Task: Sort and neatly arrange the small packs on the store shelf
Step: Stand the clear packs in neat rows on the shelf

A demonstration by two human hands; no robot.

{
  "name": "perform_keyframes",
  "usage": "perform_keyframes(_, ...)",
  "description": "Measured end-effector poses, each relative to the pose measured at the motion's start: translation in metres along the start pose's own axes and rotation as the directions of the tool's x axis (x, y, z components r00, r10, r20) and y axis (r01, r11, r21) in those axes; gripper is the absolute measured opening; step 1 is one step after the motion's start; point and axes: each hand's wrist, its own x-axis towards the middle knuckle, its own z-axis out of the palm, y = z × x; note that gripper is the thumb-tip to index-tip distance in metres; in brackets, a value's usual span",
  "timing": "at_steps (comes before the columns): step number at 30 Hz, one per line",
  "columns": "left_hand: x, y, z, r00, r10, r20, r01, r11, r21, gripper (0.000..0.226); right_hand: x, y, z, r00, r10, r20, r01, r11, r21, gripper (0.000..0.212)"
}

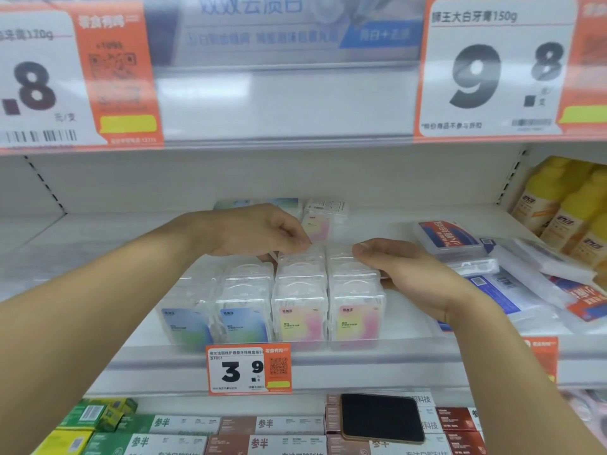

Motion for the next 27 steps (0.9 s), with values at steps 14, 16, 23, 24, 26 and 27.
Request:
perform_keyframes(14, 0.000, -0.003, 0.000, 0.999, 0.011, 0.032, -0.011, 1.000, 0.003, 0.022, 0.001, -0.004, 0.001, 0.998, 0.063, 0.029, -0.062, 0.997, -0.053, 0.085)
perform_keyframes(16, -0.001, -0.003, -0.001, 1.000, -0.006, 0.027, 0.006, 1.000, 0.011, 0.035, 0.002, -0.004, 0.001, 0.998, 0.053, 0.031, -0.052, 0.998, -0.032, 0.087)
perform_keyframes(23, -0.006, -0.028, -0.035, 0.969, -0.006, -0.248, 0.020, 0.998, 0.052, 0.037, 0.006, -0.017, -0.001, 0.915, -0.248, -0.319, 0.211, 0.967, -0.147, 0.026)
perform_keyframes(24, -0.006, -0.040, -0.044, 0.934, -0.010, -0.358, 0.059, 0.990, 0.128, 0.033, 0.008, -0.024, -0.001, 0.888, -0.293, -0.353, 0.237, 0.952, -0.194, 0.021)
perform_keyframes(26, -0.005, -0.069, -0.057, 0.850, -0.025, -0.527, 0.178, 0.954, 0.242, 0.027, 0.015, -0.041, 0.002, 0.858, -0.368, -0.357, 0.268, 0.916, -0.299, 0.016)
perform_keyframes(27, -0.004, -0.084, -0.060, 0.827, -0.048, -0.560, 0.229, 0.939, 0.258, 0.028, 0.022, -0.050, 0.006, 0.866, -0.383, -0.320, 0.264, 0.896, -0.358, 0.016)
